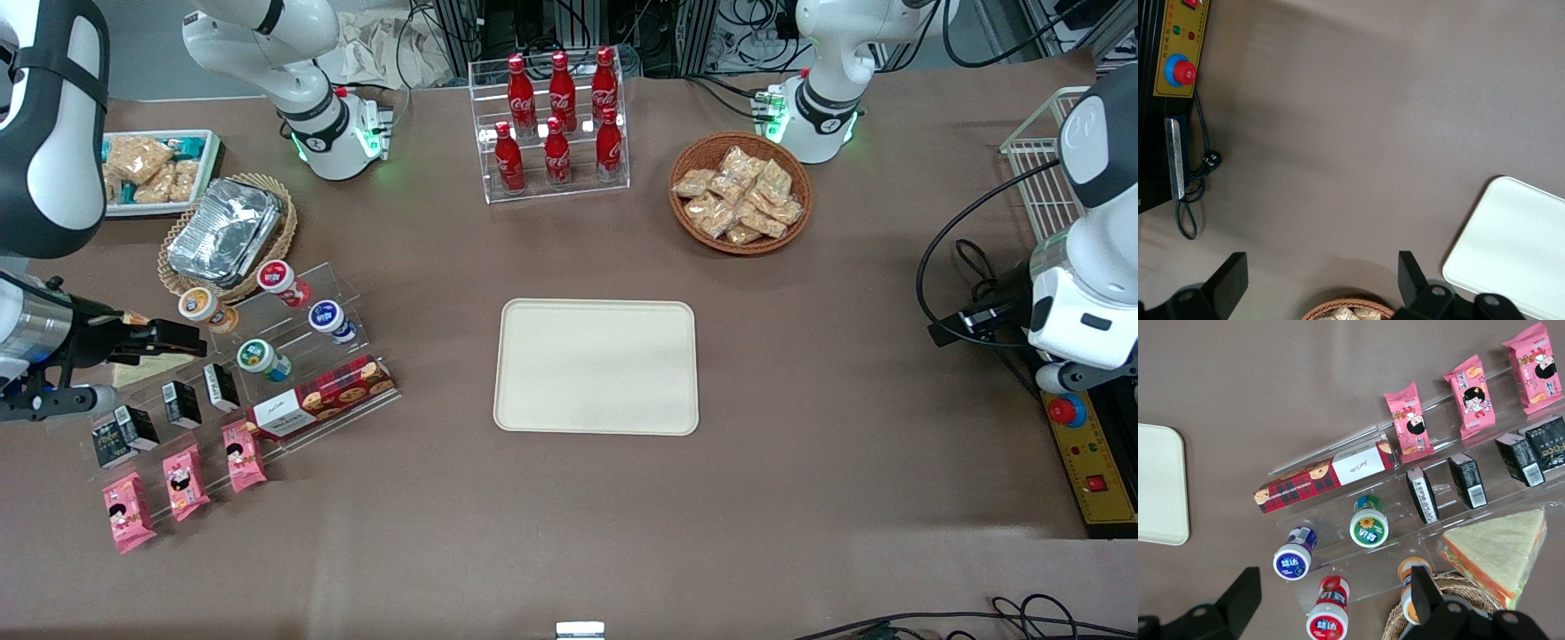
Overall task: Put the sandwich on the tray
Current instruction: 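Move the right gripper toward the wrapped sandwich on the acrylic rack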
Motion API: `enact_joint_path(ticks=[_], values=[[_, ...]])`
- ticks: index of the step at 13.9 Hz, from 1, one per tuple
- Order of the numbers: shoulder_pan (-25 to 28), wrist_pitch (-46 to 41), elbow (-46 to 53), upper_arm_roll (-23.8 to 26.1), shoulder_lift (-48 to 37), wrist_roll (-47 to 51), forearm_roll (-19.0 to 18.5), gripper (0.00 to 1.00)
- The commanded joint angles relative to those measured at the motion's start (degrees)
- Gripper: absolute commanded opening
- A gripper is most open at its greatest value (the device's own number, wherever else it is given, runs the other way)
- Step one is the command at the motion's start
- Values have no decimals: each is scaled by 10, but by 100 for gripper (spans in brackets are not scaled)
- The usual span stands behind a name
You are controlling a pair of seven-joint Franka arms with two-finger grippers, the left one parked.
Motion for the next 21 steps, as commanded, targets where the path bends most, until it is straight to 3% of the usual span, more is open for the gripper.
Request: enact_joint_path(ticks=[1, 19, 21], values=[[-4, -4, 6, 3, -2, 2, -7, 100], [-21, -10, -39, -22, -31, 6, -6, 100], [-21, -12, -39, -23, -41, 15, -24, 100]])
